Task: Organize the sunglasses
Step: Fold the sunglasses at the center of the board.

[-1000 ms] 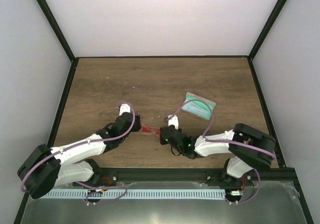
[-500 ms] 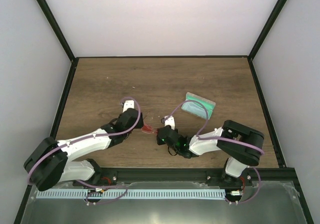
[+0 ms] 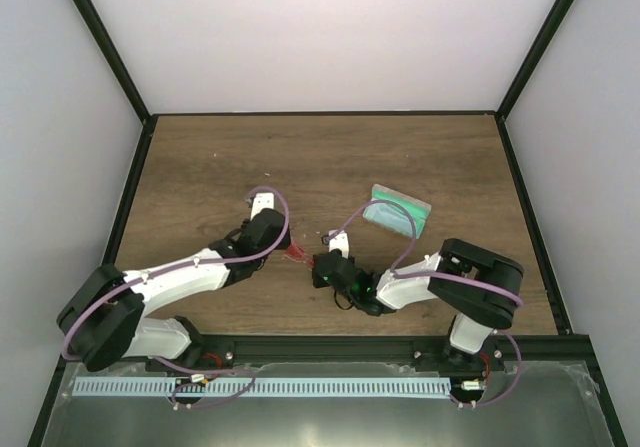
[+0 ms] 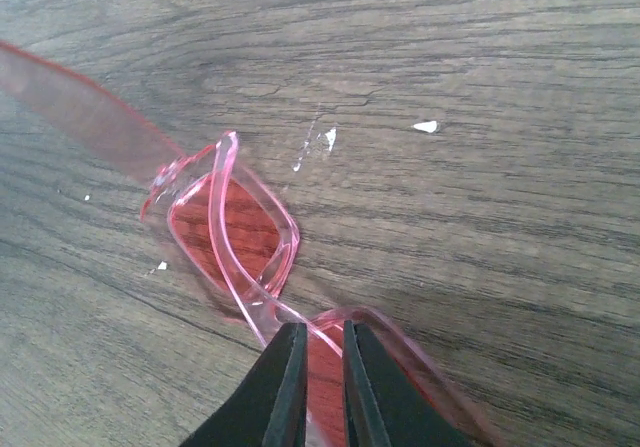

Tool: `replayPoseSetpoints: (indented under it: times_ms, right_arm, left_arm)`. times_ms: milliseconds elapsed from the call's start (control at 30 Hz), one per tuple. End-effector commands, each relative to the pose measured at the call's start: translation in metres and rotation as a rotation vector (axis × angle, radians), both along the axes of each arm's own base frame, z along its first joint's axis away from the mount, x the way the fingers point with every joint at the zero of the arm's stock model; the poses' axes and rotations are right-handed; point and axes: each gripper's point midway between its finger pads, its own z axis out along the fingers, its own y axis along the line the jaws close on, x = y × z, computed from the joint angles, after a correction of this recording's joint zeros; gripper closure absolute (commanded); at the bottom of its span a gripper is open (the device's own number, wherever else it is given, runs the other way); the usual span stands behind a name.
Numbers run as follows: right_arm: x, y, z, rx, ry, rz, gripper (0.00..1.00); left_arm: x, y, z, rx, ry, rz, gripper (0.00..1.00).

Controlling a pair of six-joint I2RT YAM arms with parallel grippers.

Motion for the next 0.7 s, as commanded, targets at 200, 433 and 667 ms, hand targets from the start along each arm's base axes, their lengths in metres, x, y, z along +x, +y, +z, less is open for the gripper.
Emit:
replayPoseSetpoints:
  times_ms: [200, 433, 667]
  right_arm:
    - [-0.002, -0.009, -0.021, -0.025, 0.034, -0.020, 0.88]
    - [-0.003, -0.012, -0.027, -0.037, 0.038, -0.020, 0.88]
    - [-0.003, -0.015, -0.022, -0.031, 0.033, -0.023, 0.88]
  left_arm:
    - [0.000, -0.019, -0.031, 0.002, 0.042, -0.046, 0.39]
    - [-0.008, -0.009, -0.043, 0.021, 0.042, -0.010, 0.40]
    - [0.005, 0.034, 0.000, 0.105, -0.047, 0.146, 0.39]
